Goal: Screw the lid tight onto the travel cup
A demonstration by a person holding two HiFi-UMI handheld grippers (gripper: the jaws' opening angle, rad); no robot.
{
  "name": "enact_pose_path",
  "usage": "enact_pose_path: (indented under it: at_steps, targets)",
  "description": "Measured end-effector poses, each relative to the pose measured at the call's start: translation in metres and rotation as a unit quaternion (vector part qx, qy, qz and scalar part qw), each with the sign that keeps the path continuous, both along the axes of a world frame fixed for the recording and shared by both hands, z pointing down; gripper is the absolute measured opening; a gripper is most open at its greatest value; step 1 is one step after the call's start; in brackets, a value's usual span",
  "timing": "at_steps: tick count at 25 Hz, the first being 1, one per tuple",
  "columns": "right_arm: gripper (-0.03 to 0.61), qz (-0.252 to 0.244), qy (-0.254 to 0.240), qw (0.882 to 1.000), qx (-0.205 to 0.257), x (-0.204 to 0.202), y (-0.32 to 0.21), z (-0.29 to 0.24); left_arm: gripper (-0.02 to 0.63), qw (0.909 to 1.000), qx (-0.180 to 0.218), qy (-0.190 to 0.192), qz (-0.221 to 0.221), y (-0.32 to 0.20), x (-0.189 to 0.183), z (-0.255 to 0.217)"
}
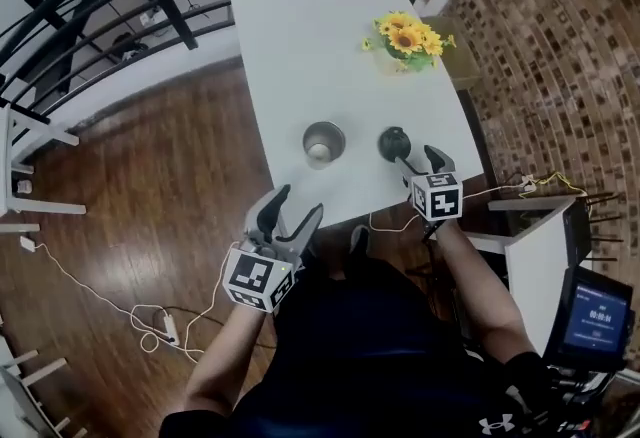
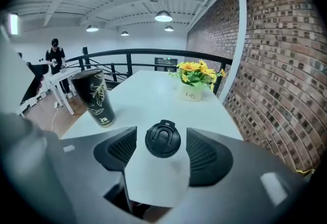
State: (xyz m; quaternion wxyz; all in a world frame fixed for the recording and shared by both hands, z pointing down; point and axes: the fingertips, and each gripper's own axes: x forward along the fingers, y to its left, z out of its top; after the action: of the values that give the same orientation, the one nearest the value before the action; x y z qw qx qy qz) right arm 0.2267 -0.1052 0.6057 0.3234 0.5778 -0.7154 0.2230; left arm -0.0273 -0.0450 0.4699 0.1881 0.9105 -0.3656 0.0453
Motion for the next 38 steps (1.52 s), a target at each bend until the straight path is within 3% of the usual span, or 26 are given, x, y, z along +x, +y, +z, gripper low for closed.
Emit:
enact_pose_path:
  at_steps: [5, 10, 18, 23, 26, 29, 34, 38]
  targets:
    - [0.333, -0.046, 0.028, 0.996, -0.070, 0.004, -0.045, 0.062, 0.276, 0.9982, -0.011, -0.007, -0.058, -0.012, 0.002, -0.003]
    - [0.350, -0.055, 0.038, 0.991, -0.112, 0.002, -0.053, 0.092, 0.275, 0.9952, -0.018, -0.016, -0.095, -0.014, -0.005, -0.003]
    - [0.339, -0.101, -0.016, 0.989, -0.109, -0.015, -0.050, 0.078, 0.267, 0.9966, -0.020, -0.021, -0.078, -0.024, 0.014, 0.009]
    - [0.339, -0.158, -0.090, 0.982, -0.047, -0.048, -0.057, -0.006, 0.268, 0.9949, -0.007, -0.083, -0.058, -0.043, 0.015, 0.039]
    - [0.339, -0.245, -0.117, 0.962, -0.010, -0.094, -0.061, -0.076, 0.304, 0.9917, -0.003, -0.119, -0.048, -0.059, 0.007, 0.065]
    - [0.337, -0.348, -0.106, 0.931, 0.012, -0.141, -0.056, -0.121, 0.350, 0.9901, 0.010, -0.139, -0.014, -0.066, 0.017, 0.080]
    - [0.337, -0.466, -0.032, 0.884, -0.001, -0.202, -0.043, -0.127, 0.434, 0.9855, 0.043, -0.162, 0.027, -0.080, 0.043, 0.094]
    - [0.337, -0.507, 0.008, 0.861, -0.040, -0.228, -0.034, -0.106, 0.436, 0.9835, 0.038, -0.172, 0.043, -0.091, 0.055, 0.106]
